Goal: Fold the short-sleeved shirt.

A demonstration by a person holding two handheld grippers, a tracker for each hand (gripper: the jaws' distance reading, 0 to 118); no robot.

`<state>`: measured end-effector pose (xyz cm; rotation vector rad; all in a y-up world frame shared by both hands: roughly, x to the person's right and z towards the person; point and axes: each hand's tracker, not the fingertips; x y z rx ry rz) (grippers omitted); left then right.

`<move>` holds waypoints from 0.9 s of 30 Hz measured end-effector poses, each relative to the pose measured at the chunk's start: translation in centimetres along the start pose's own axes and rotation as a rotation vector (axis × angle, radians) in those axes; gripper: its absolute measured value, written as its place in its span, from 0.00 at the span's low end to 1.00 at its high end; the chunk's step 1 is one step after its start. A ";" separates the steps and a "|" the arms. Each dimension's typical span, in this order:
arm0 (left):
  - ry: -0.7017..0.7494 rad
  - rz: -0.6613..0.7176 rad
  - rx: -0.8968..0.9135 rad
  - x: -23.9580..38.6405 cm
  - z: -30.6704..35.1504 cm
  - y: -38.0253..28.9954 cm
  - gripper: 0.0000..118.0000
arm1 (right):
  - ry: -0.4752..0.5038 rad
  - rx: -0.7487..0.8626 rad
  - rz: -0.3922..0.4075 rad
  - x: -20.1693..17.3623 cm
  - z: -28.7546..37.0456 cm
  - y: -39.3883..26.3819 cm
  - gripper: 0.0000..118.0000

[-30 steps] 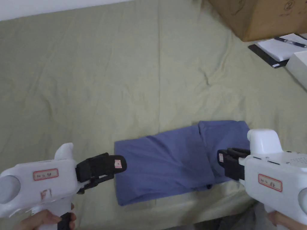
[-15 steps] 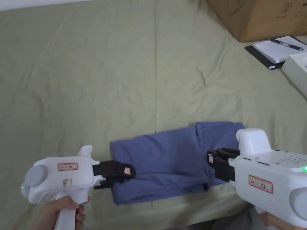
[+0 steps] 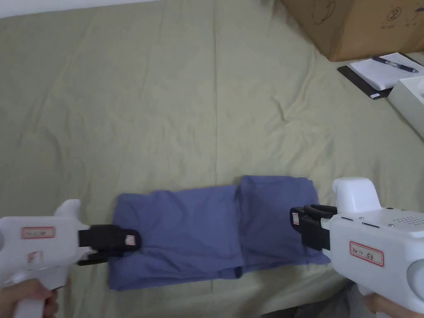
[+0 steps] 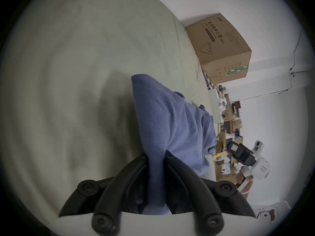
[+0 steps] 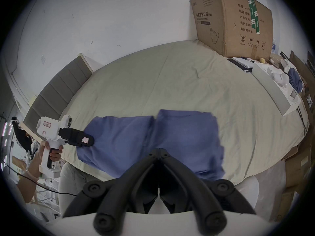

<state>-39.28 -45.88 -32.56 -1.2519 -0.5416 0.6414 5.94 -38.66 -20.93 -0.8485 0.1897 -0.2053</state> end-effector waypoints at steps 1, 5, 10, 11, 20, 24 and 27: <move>0.035 -0.002 0.018 -0.6 1.6 0.1 0.06 | 0.003 0.004 0.002 -0.1 0.0 0.0 0.00; 0.177 0.052 0.089 -2.5 7.4 0.0 0.06 | -0.004 0.024 0.042 -0.9 -0.3 0.0 0.00; 0.313 0.107 0.086 -1.7 10.5 -0.4 0.06 | 0.044 0.051 0.032 -1.4 -0.9 -0.4 0.00; 0.319 0.086 0.085 -0.9 10.6 -0.5 0.06 | 0.047 0.056 0.031 -1.5 -1.0 -0.5 0.00; 0.331 -0.168 0.077 12.5 7.1 0.6 0.06 | 0.064 0.082 0.011 -0.3 -0.8 -1.0 0.00; 0.282 -0.286 0.016 17.8 2.2 1.1 0.06 | 0.059 0.094 -0.020 1.1 -0.4 -1.4 0.00; 0.251 -0.354 -0.081 20.6 -3.2 1.6 0.06 | 0.046 0.101 -0.047 2.2 0.2 -1.7 0.00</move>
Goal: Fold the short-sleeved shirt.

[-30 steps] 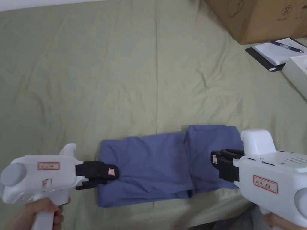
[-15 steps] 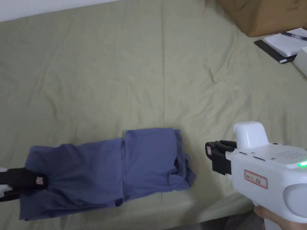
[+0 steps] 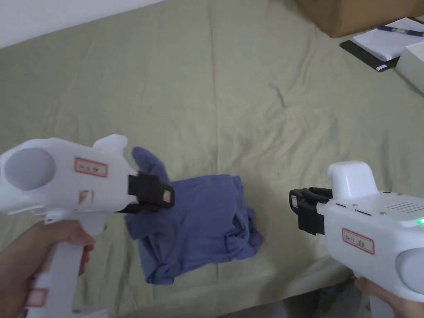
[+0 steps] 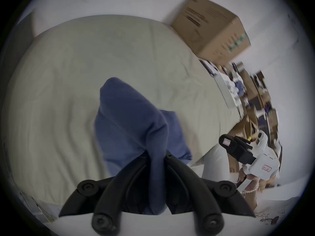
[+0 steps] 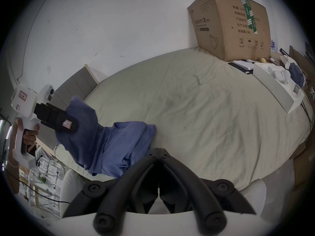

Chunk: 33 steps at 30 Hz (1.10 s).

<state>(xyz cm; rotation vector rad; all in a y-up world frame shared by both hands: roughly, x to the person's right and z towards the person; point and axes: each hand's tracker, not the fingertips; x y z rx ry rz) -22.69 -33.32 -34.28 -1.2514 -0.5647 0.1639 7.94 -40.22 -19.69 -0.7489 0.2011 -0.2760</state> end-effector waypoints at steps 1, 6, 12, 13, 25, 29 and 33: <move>-0.003 -0.011 -0.032 0.7 -1.7 0.4 0.06 | -0.007 0.002 -0.008 0.4 0.2 -0.1 0.00; -0.018 0.003 -0.167 2.0 -9.0 2.0 0.28 | -0.038 0.002 -0.069 2.3 1.2 -0.9 0.00; -0.083 -0.015 -0.081 1.9 -6.8 1.5 0.98 | -0.069 -0.017 -0.093 3.6 1.6 -1.5 0.00; -0.070 -0.020 -0.066 1.6 -6.0 1.3 0.98 | -0.073 -0.020 -0.095 3.7 1.6 -1.6 0.00; -0.029 0.224 0.044 -6.0 -4.4 -1.3 0.01 | -0.064 -0.043 -0.044 2.3 0.6 -1.1 0.00; -0.174 0.208 0.038 -4.2 -6.3 -2.1 0.00 | -0.065 -0.053 -0.046 2.2 0.5 -1.0 0.00; -0.171 0.106 -0.044 -1.6 -9.0 -1.8 0.00 | -0.071 -0.059 -0.047 2.3 0.5 -1.0 0.00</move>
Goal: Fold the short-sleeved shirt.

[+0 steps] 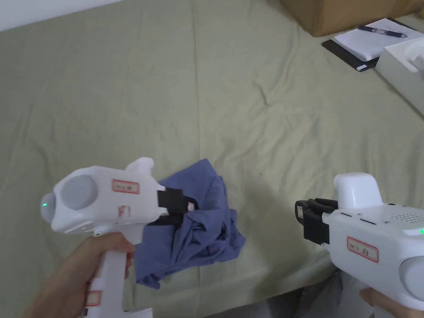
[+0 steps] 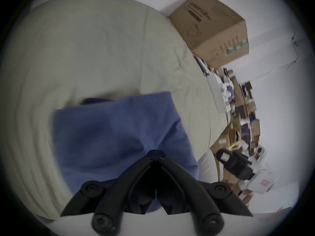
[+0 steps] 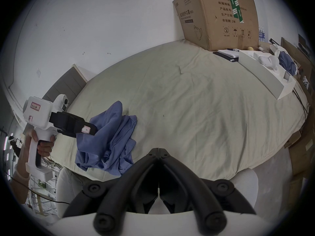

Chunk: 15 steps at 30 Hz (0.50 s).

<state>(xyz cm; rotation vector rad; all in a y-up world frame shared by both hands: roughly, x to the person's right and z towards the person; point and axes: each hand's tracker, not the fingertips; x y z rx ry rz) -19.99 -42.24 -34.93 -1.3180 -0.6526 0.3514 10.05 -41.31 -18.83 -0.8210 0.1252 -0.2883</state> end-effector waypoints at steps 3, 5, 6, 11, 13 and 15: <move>0.043 -0.094 -0.089 2.1 -3.2 -0.6 0.00 | -0.006 -0.003 -0.001 0.2 0.2 -0.1 0.00; 0.056 -0.093 -0.126 2.8 -5.5 -0.7 0.00 | -0.011 -0.008 -0.006 0.4 0.2 -0.2 0.00; 0.053 -0.081 -0.141 3.0 -6.5 -0.8 0.00 | -0.013 -0.012 -0.008 0.5 0.2 -0.3 0.00; 0.030 -0.125 -0.184 4.4 -8.8 -1.7 0.00 | -0.021 -0.025 -0.003 0.8 0.4 -0.5 0.00; 0.022 -0.123 -0.183 4.3 -8.3 -1.7 0.00 | -0.020 -0.029 0.004 0.7 0.3 -0.4 0.00; 0.017 -0.097 -0.167 3.9 -7.0 -1.9 0.00 | -0.015 -0.034 0.024 0.2 0.2 -0.1 0.00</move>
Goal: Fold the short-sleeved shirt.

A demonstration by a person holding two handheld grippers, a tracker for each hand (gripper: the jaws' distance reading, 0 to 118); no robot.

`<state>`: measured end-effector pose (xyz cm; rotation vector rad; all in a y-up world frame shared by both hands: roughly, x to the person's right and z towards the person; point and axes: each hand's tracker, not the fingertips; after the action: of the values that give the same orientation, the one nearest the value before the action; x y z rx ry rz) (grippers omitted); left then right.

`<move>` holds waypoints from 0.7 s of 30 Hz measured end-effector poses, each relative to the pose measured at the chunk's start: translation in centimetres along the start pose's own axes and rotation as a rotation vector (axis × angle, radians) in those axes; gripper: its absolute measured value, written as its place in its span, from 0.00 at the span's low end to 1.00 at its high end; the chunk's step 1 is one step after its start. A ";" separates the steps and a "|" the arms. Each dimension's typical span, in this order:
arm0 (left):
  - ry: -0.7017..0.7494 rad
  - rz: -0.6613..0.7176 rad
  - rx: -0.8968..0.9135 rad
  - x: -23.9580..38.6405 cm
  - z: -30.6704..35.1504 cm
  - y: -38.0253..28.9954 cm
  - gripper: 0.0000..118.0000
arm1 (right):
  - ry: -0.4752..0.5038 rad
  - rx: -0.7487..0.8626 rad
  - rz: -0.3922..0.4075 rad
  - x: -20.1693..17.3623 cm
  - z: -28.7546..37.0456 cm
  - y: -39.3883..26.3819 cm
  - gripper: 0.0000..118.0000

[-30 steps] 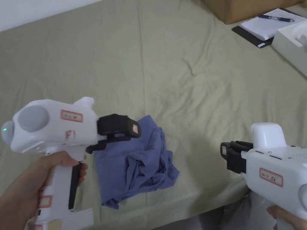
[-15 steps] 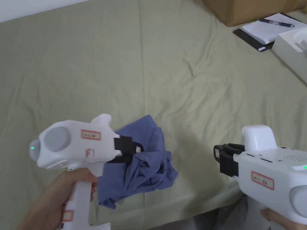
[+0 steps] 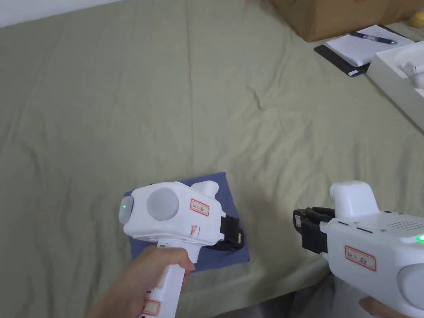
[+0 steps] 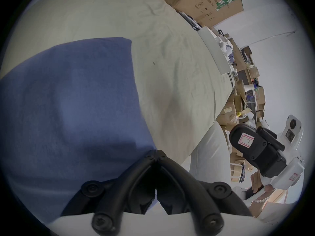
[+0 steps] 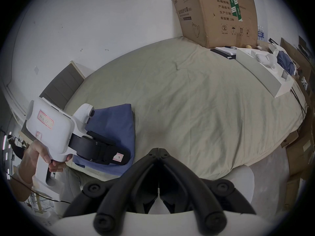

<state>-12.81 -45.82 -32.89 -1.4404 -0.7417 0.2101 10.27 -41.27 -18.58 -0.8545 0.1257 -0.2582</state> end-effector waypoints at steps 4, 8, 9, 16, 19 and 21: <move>-0.087 0.033 0.156 -1.7 5.5 -2.2 0.00 | 0.047 0.002 0.051 -1.9 -0.5 1.1 0.00; -0.192 0.186 0.298 -6.8 11.8 -6.0 0.00 | 0.135 -0.018 0.166 -5.4 -2.7 2.3 0.00; -0.204 0.211 0.312 -8.3 12.8 -6.9 0.06 | 0.153 -0.025 0.194 -6.3 -3.4 2.5 0.00; -0.263 0.366 0.389 -15.9 15.0 -11.3 0.96 | 0.135 -0.131 0.399 -11.6 -12.2 1.7 0.00; -0.359 0.456 0.411 -18.2 13.7 -10.8 0.96 | 0.110 -0.150 0.386 -11.6 -13.8 1.4 0.00; -0.428 0.481 0.421 -19.6 12.5 -9.9 0.96 | 0.129 -0.144 0.332 -11.0 -13.2 1.8 0.00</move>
<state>-37.84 -47.98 -30.65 -1.1539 -0.6285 1.0111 -2.80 -46.69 -28.51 -0.9444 0.4060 0.0084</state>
